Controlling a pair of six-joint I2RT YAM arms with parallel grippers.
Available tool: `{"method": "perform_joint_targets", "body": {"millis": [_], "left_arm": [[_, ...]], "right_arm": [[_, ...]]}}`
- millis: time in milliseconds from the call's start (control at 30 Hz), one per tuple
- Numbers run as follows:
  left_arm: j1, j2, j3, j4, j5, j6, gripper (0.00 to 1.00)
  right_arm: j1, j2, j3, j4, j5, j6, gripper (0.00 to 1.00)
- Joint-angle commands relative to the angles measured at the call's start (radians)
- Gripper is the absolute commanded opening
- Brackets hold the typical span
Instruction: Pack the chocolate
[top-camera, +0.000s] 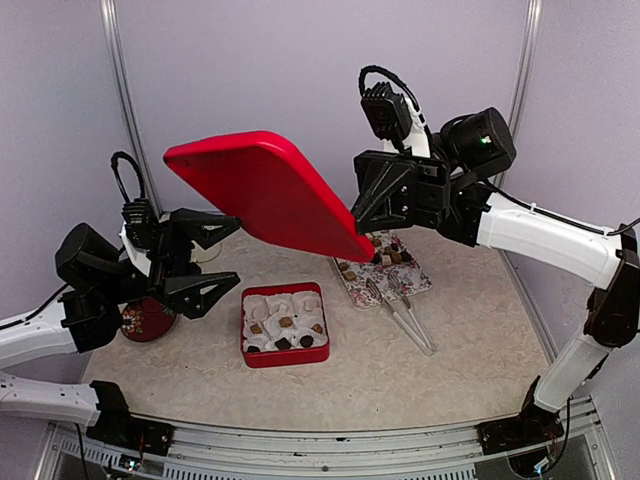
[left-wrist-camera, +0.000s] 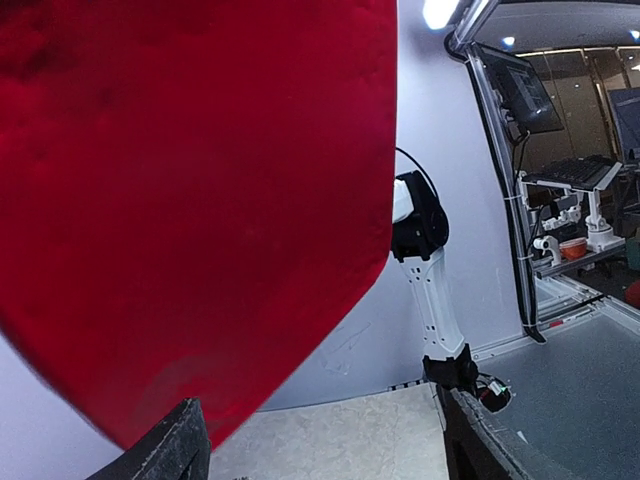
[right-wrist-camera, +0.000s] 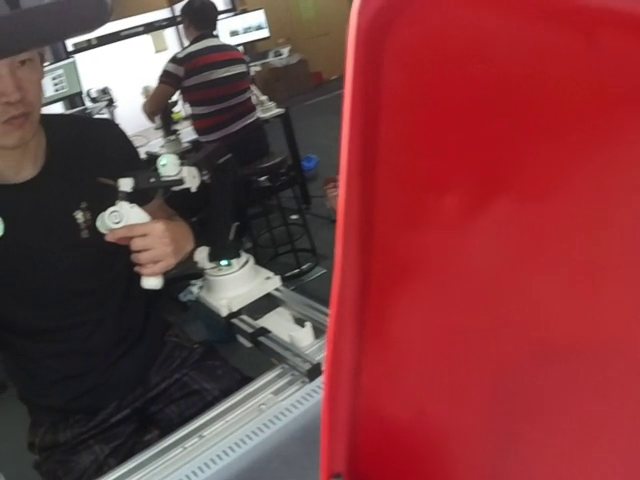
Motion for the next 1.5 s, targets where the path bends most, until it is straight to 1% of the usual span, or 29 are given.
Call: {"method": "perform_joint_targets", "body": {"millis": [0,133,233,400,467,600,667,733,800,933,1133,1333,1400,1467], "left_arm": [[-0.012,-0.007,0.041,-0.032,-0.014,0.04,0.78],[-0.008,-0.034,0.014,-0.07,-0.071,0.053,0.81],[0.002,-0.079,-0.019,-0.083,-0.088,0.043,0.81],[0.015,-0.151,-0.073,-0.102,-0.155,0.026,0.82],[0.014,-0.145,-0.062,-0.103,-0.155,0.011,0.83],[-0.003,-0.076,0.012,-0.154,-0.131,-0.003,0.82],[-0.004,-0.07,0.008,-0.114,-0.091,-0.012,0.8],[-0.007,-0.066,0.012,-0.065,-0.049,-0.024,0.75],[-0.018,-0.055,0.036,-0.058,-0.009,-0.022,0.68],[-0.047,-0.036,0.068,-0.078,0.047,-0.001,0.53],[-0.063,-0.03,0.095,-0.11,0.118,0.017,0.3],[-0.076,-0.022,0.124,-0.156,0.14,0.029,0.06],[-0.077,-0.025,0.125,-0.165,0.139,0.027,0.02],[-0.077,-0.036,0.119,-0.17,0.114,0.017,0.02]], "right_arm": [[0.044,0.005,0.032,0.033,-0.105,0.01,0.0],[0.053,-0.007,0.035,0.032,-0.104,0.01,0.0],[0.052,-0.018,0.035,0.012,-0.101,-0.004,0.0],[0.052,-0.028,0.025,-0.008,-0.1,-0.026,0.0],[0.052,-0.027,0.021,-0.014,-0.099,-0.033,0.0],[0.06,-0.02,0.029,-0.004,-0.103,-0.025,0.0],[0.066,-0.019,0.029,-0.011,-0.106,-0.03,0.0],[0.071,-0.018,0.023,-0.017,-0.11,-0.032,0.0],[0.077,-0.012,0.015,-0.017,-0.117,-0.031,0.0],[0.08,-0.015,-0.006,0.003,-0.128,-0.027,0.0],[0.081,-0.026,-0.036,-0.002,-0.142,-0.061,0.0],[0.074,-0.019,-0.036,-0.023,-0.166,-0.09,0.0],[0.038,-0.022,-0.039,-0.021,-0.15,-0.085,0.3],[-0.039,-0.036,-0.059,-0.018,-0.108,-0.082,0.53]]}}
